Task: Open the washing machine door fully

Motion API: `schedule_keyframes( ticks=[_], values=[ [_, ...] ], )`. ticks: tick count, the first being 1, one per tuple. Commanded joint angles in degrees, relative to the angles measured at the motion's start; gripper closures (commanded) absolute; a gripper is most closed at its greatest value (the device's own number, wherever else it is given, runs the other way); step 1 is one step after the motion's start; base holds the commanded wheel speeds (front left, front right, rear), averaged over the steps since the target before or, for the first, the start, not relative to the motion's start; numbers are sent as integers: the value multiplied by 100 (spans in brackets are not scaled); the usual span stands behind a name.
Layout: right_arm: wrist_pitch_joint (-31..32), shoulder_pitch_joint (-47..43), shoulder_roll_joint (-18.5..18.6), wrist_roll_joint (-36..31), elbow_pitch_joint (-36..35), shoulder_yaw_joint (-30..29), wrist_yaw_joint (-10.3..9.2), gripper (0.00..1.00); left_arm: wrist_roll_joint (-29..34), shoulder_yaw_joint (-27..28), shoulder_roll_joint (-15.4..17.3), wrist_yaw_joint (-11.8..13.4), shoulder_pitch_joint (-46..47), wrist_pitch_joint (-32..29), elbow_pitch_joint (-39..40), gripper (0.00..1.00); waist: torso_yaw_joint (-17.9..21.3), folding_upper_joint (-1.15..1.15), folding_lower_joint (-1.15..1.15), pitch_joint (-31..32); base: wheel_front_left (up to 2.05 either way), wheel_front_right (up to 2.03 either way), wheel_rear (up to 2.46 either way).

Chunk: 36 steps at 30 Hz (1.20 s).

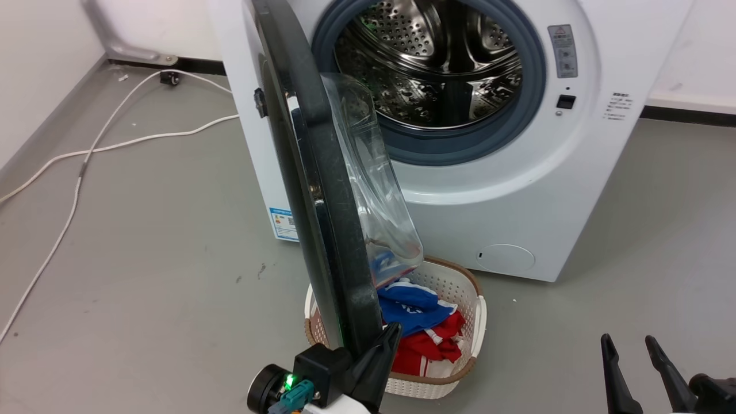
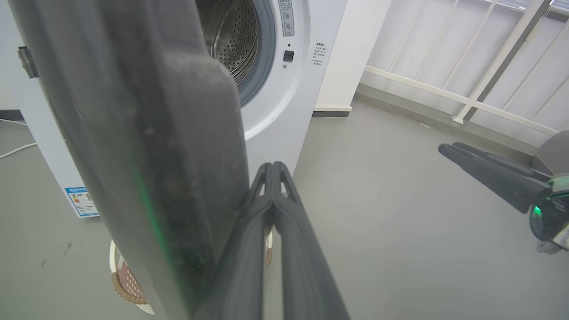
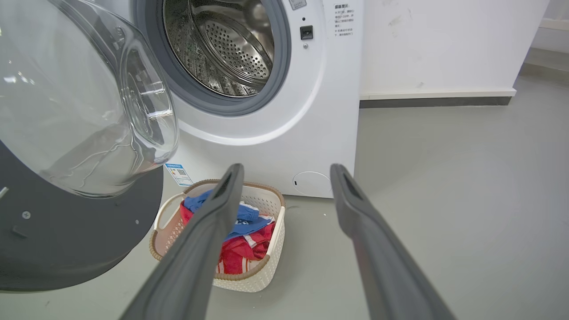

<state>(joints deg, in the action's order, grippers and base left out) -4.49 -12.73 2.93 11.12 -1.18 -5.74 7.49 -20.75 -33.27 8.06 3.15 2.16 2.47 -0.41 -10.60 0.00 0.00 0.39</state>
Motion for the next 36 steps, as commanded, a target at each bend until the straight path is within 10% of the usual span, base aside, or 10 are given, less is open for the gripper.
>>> schedule_keyframes(
  ticks=[1, 36],
  values=[
    [-32, 91, -8, -25, 5, 0, 0, 0, -2, 63, 61, 77, -86, 11, 12, 100, -81, 0, 0, -2, 0, 0, 0],
    [-56, 225, -8, -10, 4, 20, 1, 0, -585, 1885, 1050, 681, 135, 647, -554, 100, -1207, 0, 0, -200, 0, 0, 0]
  ],
)
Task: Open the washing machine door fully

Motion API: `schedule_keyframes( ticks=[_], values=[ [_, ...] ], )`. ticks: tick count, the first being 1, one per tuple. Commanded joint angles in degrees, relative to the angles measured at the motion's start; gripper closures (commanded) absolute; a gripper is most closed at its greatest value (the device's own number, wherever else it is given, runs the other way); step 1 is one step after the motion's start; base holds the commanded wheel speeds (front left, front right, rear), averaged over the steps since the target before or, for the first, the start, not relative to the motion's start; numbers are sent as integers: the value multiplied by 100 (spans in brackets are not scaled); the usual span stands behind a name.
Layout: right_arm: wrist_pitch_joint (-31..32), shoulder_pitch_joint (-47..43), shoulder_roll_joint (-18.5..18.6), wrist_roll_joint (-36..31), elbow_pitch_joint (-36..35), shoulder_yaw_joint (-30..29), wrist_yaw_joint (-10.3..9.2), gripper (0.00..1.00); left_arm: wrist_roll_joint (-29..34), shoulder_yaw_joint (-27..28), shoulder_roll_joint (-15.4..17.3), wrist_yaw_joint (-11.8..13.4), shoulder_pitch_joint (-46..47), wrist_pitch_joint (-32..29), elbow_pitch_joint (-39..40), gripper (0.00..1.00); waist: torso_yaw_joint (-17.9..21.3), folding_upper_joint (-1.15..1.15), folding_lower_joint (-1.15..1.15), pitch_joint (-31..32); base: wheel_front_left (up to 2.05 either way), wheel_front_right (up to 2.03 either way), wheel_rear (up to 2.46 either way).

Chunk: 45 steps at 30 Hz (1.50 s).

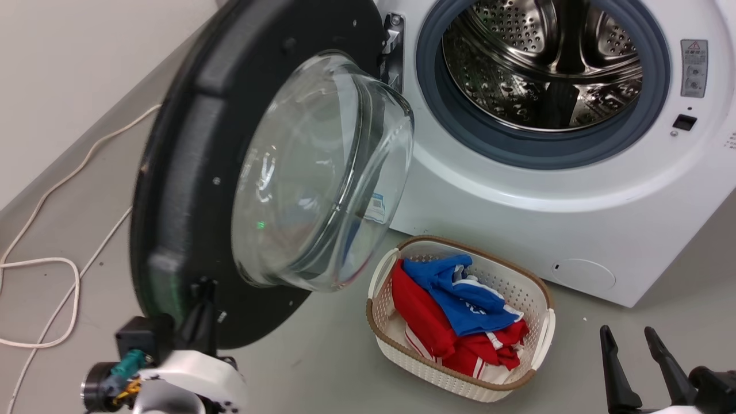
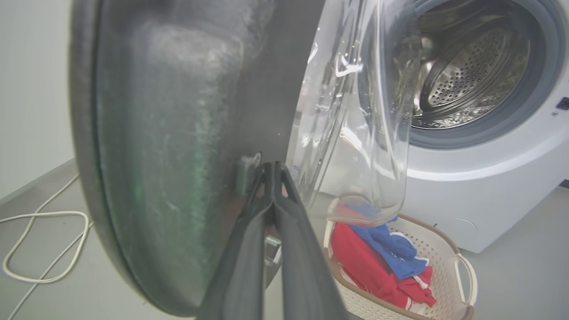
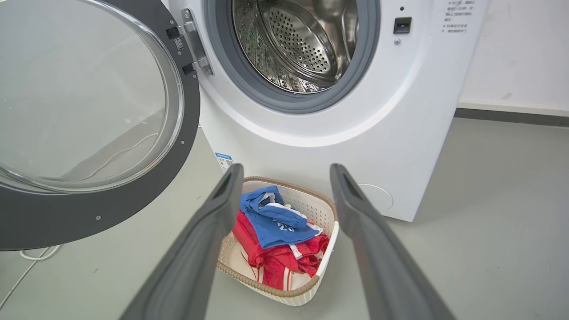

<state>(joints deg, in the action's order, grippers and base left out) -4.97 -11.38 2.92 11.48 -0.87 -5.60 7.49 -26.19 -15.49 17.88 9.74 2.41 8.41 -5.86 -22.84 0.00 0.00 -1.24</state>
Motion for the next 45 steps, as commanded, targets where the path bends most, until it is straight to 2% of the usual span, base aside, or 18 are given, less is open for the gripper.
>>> schedule_keyframes(
  ticks=[1, 9, 11, 14, 21, 25, 33, 45],
  values=[
    [18, 109, -6, -56, -53, 4, 0, 0, -76, 187, 100, 4, 177, 109, -86, 100, 26, 0, 0, -82, 0, 0, 0],
    [179, 176, -6, -211, -204, -52, 0, 0, -311, 697, 394, -112, 572, 393, -680, 100, 108, 0, 0, -377, 0, 0, 0],
    [267, 244, -6, -286, -308, -89, 0, 0, -477, 943, 588, -313, 874, 492, -1239, 100, 124, 0, 0, -575, 0, 0, 0],
    [334, 321, -6, -351, -360, -80, 0, 0, -548, 1049, 694, -490, 1094, 554, -1697, 100, 148, 0, 0, -700, 0, 0, 0],
    [403, 460, -7, -455, -432, -80, 1, 0, -624, 1305, 882, -783, 1608, 653, -2593, 100, 194, 0, 0, -917, 0, 0, 0],
    [436, 508, -6, -487, -461, -77, 0, 0, -586, 1420, 878, -897, 1871, 679, -2929, 100, 215, 0, 0, -998, 0, 0, 0],
    [446, 563, -7, -508, -439, -80, 0, 0, -375, 1657, 744, -890, 1896, 689, -2843, 100, 238, 0, 0, -1020, 0, 0, 0],
    [190, 454, -6, -247, -99, 6, 0, 0, 98, 1930, 347, -760, 790, 677, -1972, 100, 286, 0, 0, -462, 0, 0, 0]
  ],
)
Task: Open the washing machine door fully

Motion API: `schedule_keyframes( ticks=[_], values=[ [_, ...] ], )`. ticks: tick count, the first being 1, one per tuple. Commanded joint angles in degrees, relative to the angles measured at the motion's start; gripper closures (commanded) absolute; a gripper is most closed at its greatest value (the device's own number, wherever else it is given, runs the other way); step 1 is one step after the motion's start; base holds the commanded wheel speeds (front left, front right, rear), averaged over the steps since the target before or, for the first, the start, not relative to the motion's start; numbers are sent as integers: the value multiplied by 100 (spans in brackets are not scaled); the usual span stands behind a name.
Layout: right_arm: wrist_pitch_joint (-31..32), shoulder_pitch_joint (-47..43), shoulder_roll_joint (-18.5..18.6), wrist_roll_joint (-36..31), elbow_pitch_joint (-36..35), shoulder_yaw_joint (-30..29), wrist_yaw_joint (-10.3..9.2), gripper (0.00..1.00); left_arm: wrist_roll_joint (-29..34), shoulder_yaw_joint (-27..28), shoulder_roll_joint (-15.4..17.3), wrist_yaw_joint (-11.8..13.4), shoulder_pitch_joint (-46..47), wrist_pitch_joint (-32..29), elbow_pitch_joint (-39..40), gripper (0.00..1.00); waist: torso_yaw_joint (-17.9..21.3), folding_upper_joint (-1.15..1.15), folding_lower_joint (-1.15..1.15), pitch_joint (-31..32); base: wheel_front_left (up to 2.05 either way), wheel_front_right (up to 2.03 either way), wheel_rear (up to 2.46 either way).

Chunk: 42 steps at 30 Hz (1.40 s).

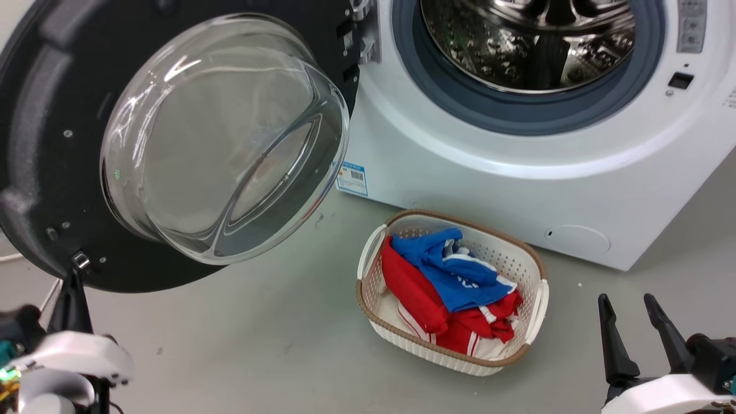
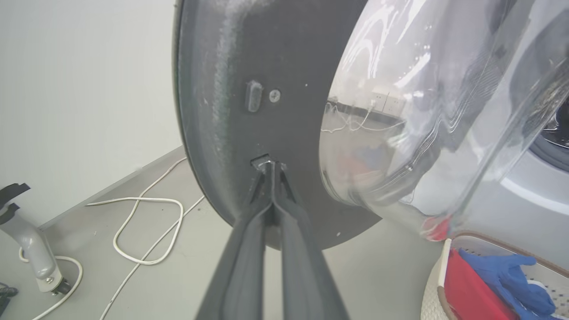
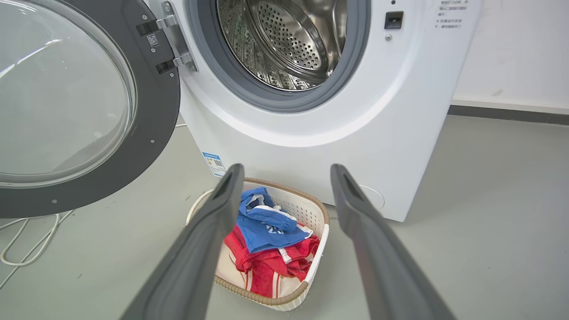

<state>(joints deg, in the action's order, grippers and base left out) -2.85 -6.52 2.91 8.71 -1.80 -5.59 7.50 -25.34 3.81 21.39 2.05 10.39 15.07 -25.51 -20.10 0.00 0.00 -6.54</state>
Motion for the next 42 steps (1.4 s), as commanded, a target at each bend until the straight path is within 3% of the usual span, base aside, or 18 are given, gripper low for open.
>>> schedule_keyframes(
  ticks=[1, 12, 13, 15, 16, 17, 18, 26, 33, 42],
  values=[
    [-41, -49, -5, 57, 28, 6, -1, 0, 40, -1, -23, 22, -112, 12, 74, 100, 15, 0, 0, 126, 0, 0, 0],
    [-277, -243, -5, 249, 286, 46, 0, 0, 180, -321, -354, 253, -1215, -281, 1438, 99, 105, 0, 0, 663, 0, 0, 0],
    [-276, -257, -5, 259, 296, 54, -1, 0, 203, -360, -363, 273, -1256, -344, 1572, 75, 120, 0, 0, 686, 0, 0, 0],
    [-283, -266, -5, 272, 313, 72, -1, 0, 257, -473, -389, 308, -1349, -493, 1835, 51, 158, 0, 0, 730, 0, 0, 0],
    [-291, -263, -5, 273, 311, 82, -1, 0, 290, -534, -394, 321, -1374, -554, 1954, 25, 181, 0, 0, 748, 0, 0, 0],
    [-298, -255, -5, 270, 306, 98, -1, 0, 318, -606, -403, 320, -1395, -620, 2064, 6, 216, 0, 0, 765, 0, 0, 0],
    [-302, -241, -5, 238, 290, 133, -1, 0, 377, -698, -413, 346, -1419, -730, 2248, 0, 297, 0, 0, 791, 0, 0, 0],
    [-235, -266, -5, 114, 222, 135, -1, 0, 664, -1226, -475, 271, -1354, -903, 2570, 0, 826, 0, 0, 882, 0, 0, 0],
    [-81, -191, -5, -125, 110, 201, -1, 0, 767, -1555, -565, 122, -1039, -830, 2257, 0, 1433, 0, 0, 921, 0, 0, 0],
    [62, -157, -1, -343, -34, 233, 0, 0, 765, -1635, -660, 174, -897, -688, 1883, 0, 2094, 0, 0, 901, 0, 0, 0]
  ],
)
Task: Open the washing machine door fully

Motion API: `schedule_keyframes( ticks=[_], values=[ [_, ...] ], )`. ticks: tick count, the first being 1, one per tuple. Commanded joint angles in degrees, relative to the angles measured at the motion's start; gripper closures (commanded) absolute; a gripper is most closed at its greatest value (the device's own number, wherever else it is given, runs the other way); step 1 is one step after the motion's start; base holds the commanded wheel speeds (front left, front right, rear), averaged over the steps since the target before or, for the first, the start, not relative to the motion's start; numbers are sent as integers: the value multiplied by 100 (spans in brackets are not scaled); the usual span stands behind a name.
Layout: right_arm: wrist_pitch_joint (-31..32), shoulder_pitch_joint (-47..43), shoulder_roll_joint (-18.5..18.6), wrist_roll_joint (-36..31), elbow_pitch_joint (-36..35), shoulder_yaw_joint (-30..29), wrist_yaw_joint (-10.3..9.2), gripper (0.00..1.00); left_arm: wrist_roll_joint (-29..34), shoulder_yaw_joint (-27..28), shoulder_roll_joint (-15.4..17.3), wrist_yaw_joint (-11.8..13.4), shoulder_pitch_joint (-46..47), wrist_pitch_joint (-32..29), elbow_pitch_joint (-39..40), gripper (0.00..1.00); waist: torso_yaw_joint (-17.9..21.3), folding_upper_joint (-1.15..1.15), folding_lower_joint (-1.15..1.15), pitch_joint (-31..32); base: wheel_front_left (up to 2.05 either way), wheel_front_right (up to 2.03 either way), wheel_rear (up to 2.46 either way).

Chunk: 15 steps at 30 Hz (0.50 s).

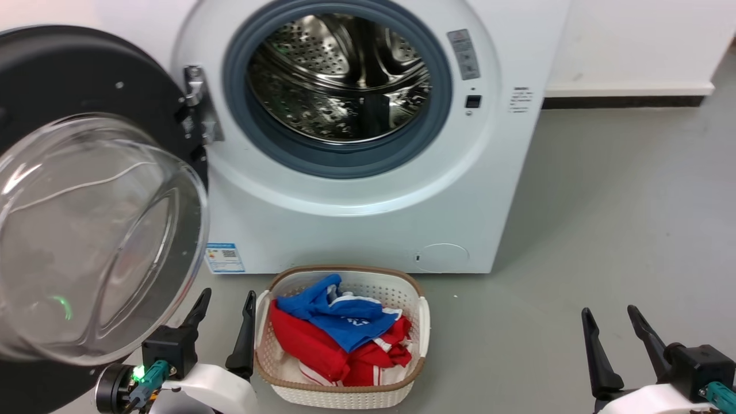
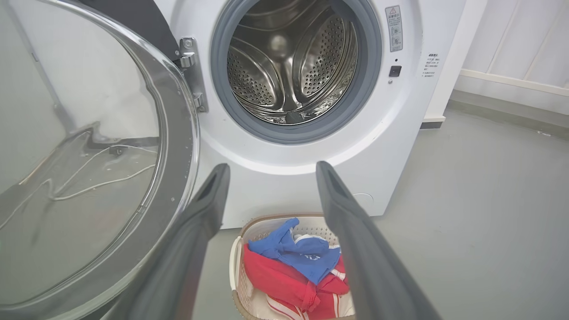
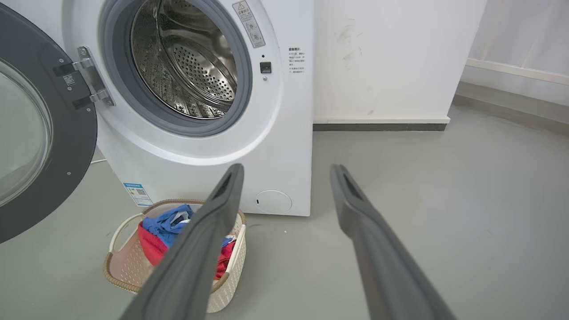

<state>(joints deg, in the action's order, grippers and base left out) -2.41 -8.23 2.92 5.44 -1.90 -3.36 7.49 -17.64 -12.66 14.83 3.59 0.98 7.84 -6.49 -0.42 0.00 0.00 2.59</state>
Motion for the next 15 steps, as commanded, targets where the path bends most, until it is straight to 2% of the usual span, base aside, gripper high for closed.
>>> schedule_keyframes(
  ticks=[1, 15],
  values=[
    [25, 21, 0, -17, -29, 19, 0, 0, -8, 4, -14, 32, 53, 42, -50, 0, 161, 0, 0, -16, 0, 0, 0],
    [-68, 145, 18, -14, 60, 45, 0, 0, -47, -15, 11, 95, 164, 118, -282, 0, 138, 0, 0, -94, 0, 0, 0]
  ],
)
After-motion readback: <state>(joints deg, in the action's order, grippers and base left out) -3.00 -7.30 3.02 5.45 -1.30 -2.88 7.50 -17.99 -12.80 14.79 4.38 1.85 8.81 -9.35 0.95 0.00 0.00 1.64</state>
